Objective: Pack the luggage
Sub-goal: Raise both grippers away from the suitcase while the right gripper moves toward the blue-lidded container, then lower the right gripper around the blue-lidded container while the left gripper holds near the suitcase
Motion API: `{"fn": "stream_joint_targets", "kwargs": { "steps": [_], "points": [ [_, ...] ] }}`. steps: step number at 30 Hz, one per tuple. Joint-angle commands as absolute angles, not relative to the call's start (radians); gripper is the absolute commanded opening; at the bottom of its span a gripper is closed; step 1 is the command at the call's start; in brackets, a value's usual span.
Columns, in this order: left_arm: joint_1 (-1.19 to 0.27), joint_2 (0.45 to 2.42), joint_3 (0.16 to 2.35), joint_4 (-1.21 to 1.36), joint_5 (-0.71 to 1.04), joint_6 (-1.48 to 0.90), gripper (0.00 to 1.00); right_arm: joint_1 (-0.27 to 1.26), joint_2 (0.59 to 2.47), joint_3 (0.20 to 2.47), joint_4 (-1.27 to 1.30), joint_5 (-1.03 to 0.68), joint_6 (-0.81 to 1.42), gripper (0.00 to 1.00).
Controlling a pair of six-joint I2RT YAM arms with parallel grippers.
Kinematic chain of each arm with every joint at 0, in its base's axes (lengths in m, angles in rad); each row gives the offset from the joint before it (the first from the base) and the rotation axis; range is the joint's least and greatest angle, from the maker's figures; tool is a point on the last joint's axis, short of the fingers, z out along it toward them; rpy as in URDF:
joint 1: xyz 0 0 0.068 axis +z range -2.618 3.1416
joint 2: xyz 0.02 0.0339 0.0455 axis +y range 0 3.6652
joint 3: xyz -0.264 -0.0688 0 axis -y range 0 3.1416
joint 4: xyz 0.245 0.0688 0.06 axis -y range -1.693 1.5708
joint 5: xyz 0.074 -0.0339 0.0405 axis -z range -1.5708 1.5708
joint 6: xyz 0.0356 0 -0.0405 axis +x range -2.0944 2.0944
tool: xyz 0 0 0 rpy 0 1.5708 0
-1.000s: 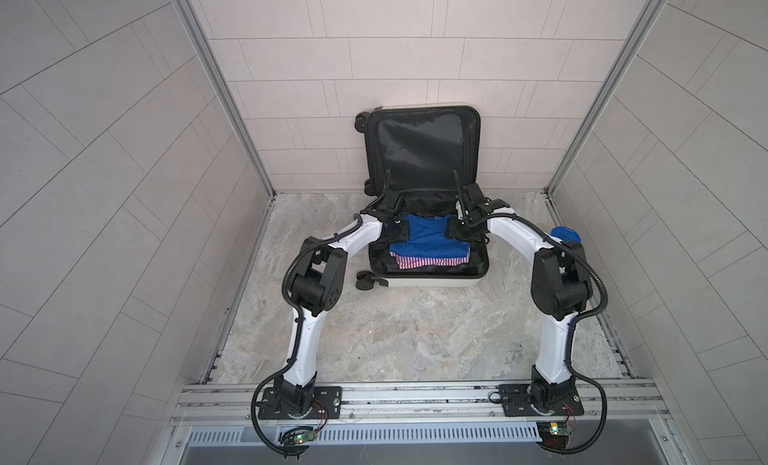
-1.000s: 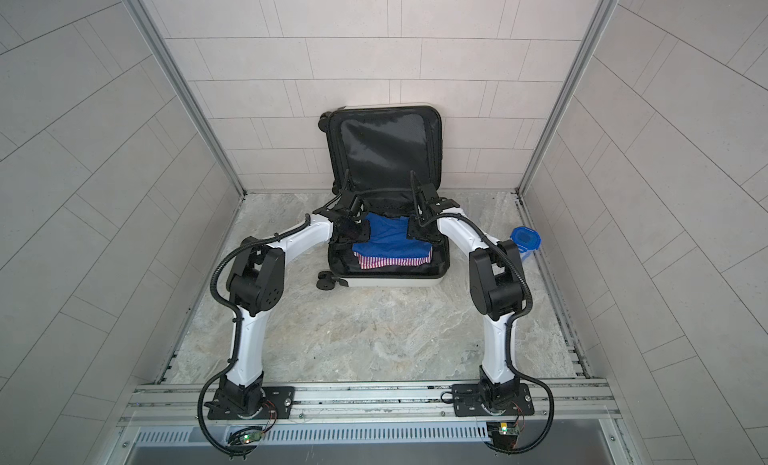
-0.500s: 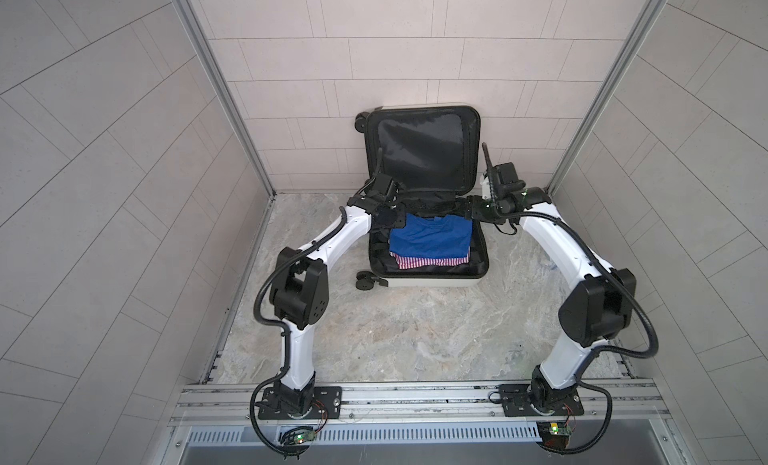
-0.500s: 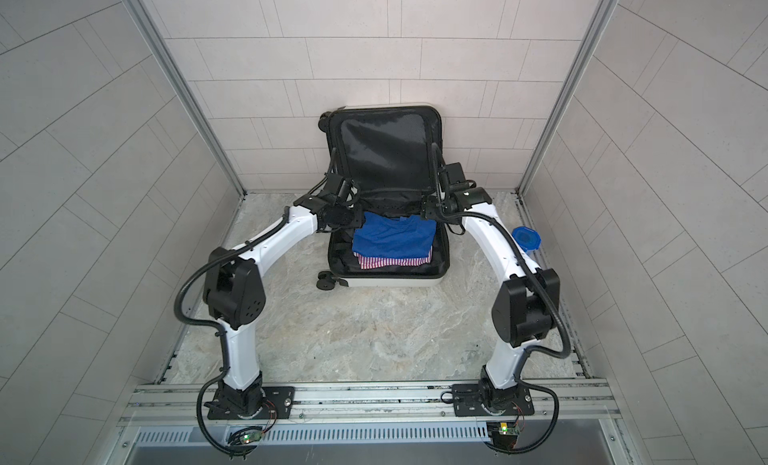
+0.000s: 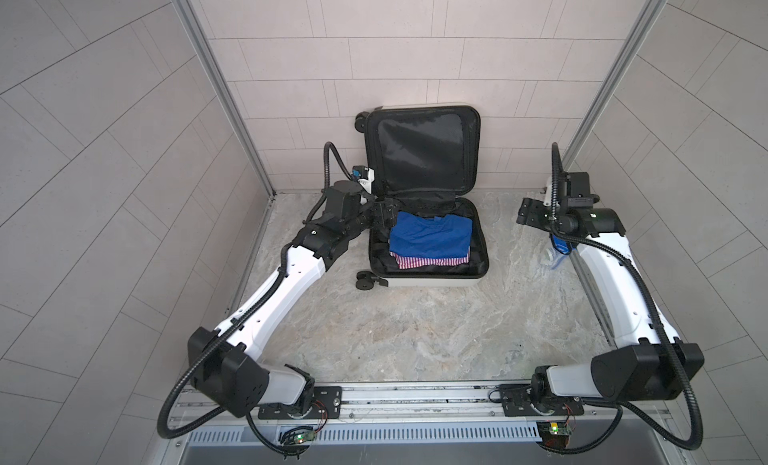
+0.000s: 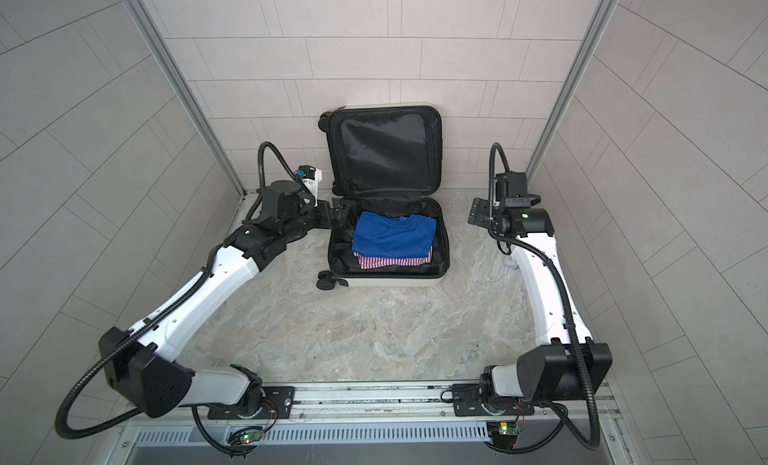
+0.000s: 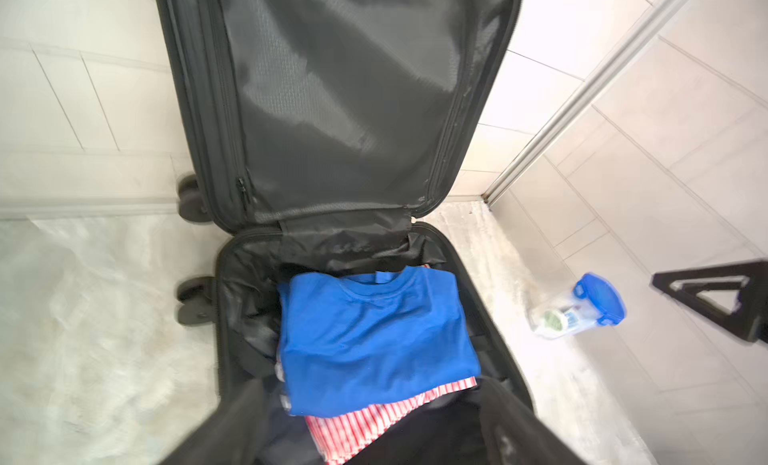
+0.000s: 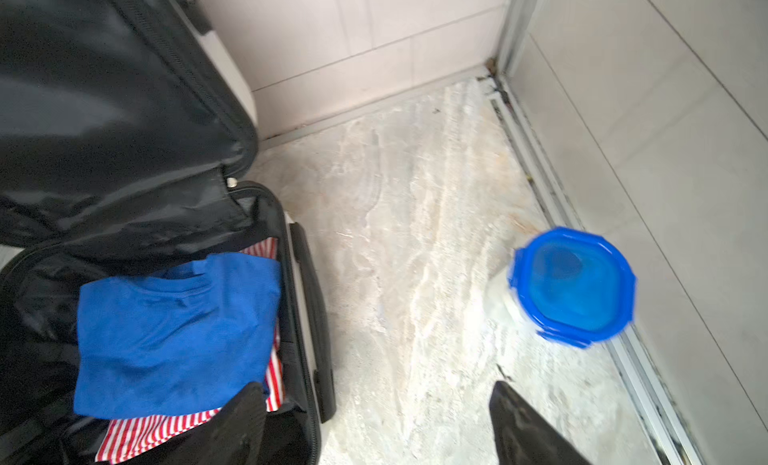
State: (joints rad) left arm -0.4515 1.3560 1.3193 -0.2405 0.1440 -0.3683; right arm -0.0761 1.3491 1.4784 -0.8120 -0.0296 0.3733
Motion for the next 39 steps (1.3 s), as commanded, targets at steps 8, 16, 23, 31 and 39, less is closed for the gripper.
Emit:
{"fn": "stream_joint_targets", "kwargs": {
  "steps": [8, 16, 23, 31, 39],
  "points": [
    [-0.507, 1.297, 1.140, -0.144, 0.169, -0.462, 1.00, -0.327, 1.264, 1.311, -0.844, -0.032, 0.446, 0.93],
    [-0.813, 1.395, 1.015, 0.031, 0.090, -0.526, 1.00, -0.446, 1.339, 1.297, -0.829, -0.057, 0.489, 0.99],
    [-0.892, 1.496, 1.002, 0.155, 0.108, -0.585, 1.00, -0.448, 1.470, 1.396, -0.857, -0.134, 0.483, 0.99],
    [-0.895, 1.479, 0.956, 0.209, 0.096, -0.598, 1.00, -0.400, 1.610, 1.573, -0.953, -0.038, 0.403, 0.99],
    [-0.894, 1.500, 0.921, 0.271, 0.114, -0.633, 1.00, -0.323, 1.715, 1.683, -1.012, 0.137, 0.267, 0.99]
  ]
}}
